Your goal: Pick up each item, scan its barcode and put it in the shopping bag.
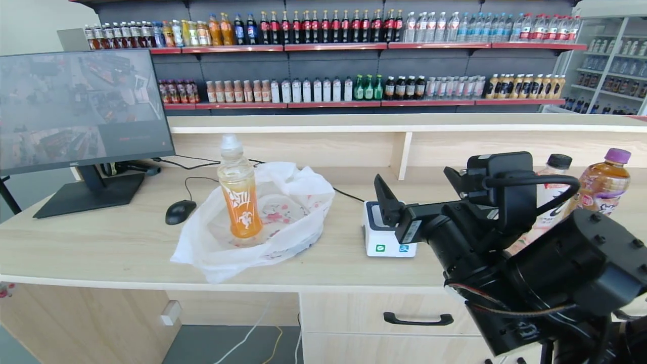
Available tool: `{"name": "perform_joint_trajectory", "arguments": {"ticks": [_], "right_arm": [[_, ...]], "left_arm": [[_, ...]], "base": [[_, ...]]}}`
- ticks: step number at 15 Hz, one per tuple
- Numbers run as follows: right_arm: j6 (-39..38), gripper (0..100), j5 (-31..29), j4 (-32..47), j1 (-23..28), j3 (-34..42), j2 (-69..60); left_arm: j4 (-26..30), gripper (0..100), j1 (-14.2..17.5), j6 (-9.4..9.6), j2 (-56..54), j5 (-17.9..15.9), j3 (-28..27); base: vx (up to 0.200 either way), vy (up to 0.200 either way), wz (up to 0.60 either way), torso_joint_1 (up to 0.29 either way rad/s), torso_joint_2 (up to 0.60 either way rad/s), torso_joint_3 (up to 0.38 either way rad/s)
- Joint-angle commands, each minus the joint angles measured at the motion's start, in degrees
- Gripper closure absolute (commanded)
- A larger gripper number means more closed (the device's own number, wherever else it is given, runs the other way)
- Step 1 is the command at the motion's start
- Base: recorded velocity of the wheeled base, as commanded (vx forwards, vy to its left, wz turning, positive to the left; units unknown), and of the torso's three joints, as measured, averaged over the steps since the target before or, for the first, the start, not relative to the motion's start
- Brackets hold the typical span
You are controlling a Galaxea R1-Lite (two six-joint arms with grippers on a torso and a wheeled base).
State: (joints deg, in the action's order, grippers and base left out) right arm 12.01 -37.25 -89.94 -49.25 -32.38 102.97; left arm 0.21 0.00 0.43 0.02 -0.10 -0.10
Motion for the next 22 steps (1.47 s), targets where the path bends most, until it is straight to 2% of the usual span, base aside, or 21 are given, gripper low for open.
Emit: {"name": "perform_joint_trajectory", "arguments": {"ticks": [1, 4, 12, 22], "right_arm": [[0.03, 0, -0.01, -0.06, 0.03, 0.12, -0.14], [0.30, 0, -0.01, -0.06, -0.14, 2.67, -1.55], [0.03, 0, 0.16, -0.06, 0.21, 7.33, -5.94], [-1.37, 0, 1.48, 0.29, 8.64, 17.79, -12.97]], "left_arm": [[-0.03, 0, 0.00, 0.01, -0.02, 0.01, 0.01], [-0.03, 0, 0.00, -0.08, -0.02, 0.01, 0.01], [-0.12, 0, 0.00, -0.08, -0.02, -0.08, 0.01], [-0.12, 0, 0.00, -0.08, -0.02, 0.01, 0.01]], "base": [[0.000, -0.200, 0.00, 0.002, -0.01, 0.002], [0.000, -0.200, 0.00, 0.004, 0.00, 0.001], [0.000, 0.000, 0.00, 0.000, 0.00, 0.000], [0.000, 0.000, 0.00, 0.000, 0.00, 0.000]]}}
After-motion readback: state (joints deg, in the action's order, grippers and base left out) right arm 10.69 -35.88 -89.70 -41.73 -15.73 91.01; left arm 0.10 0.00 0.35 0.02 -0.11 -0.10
